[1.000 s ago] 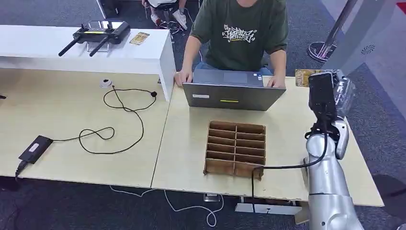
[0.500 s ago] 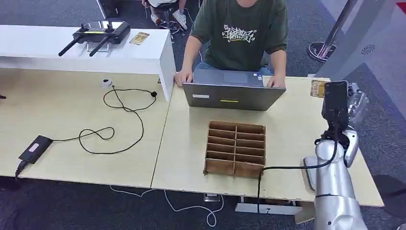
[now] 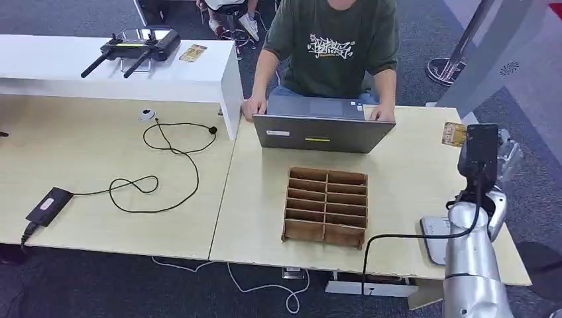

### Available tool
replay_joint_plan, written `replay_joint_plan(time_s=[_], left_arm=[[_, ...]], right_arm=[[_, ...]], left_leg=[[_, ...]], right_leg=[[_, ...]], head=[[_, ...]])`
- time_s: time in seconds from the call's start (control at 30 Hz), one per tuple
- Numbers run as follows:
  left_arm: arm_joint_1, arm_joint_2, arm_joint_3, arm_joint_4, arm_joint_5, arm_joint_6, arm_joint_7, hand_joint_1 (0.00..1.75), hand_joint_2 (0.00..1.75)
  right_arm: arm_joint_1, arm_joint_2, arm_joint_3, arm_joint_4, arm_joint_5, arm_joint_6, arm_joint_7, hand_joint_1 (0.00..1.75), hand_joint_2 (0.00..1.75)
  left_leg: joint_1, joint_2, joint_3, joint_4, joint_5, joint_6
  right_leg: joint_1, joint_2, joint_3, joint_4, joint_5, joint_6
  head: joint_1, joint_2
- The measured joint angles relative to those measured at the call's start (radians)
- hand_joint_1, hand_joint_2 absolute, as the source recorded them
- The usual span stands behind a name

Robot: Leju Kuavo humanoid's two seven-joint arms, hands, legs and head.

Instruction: Pass the card to the sensor for recognition and then transmit it.

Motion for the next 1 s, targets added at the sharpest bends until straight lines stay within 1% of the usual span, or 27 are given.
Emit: replay_joint_plan(time_s=[0.23, 0.5, 0.7, 1.0], left_arm=[[0.0, 0.003, 0.003, 0.0, -0.003, 0.0, 0.0, 0.0, 0.0], [0.0, 0.003, 0.01, 0.0, -0.005, 0.0, -0.003, 0.0, 0.0], [0.0, 0.003, 0.026, 0.0, -0.022, -0.002, -0.007, 0.0, 0.0], [0.0, 0.003, 0.03, 0.0, -0.04, -0.011, -0.009, 0.0, 0.0]], right_arm=[[0.024, -0.007, -0.015, -0.002, -0.004, 0.014, -0.002, 1.75, 1.75], [0.051, -0.016, -0.035, -0.017, -0.01, 0.011, -0.001, 1.75, 1.75], [0.117, -0.017, -0.063, -0.072, 0.002, 0.011, 0.003, 1.75, 1.75], [0.214, -0.016, -0.114, -0.157, 0.002, 0.012, 0.01, 1.75, 1.75]], left_leg=[[0.0, 0.0, 0.0, 0.0, 0.0, 0.0], [0.0, 0.0, 0.0, 0.0, 0.0, 0.0], [0.0, -0.001, 0.0, 0.0, 0.0, 0.0], [0.0, -0.001, -0.001, 0.0, 0.0, 0.0]], right_leg=[[0.0, 0.0, 0.0, 0.0, 0.0, 0.0], [0.0, 0.0, 0.0, 0.0, 0.0, 0.0], [0.0, -0.001, 0.0, 0.0, 0.0, 0.0], [0.0, -0.001, 0.0, 0.0, 0.0, 0.0]], head=[[0.0, 0.0], [0.0, 0.0], [0.0, 0.0], [0.0, 0.0]])
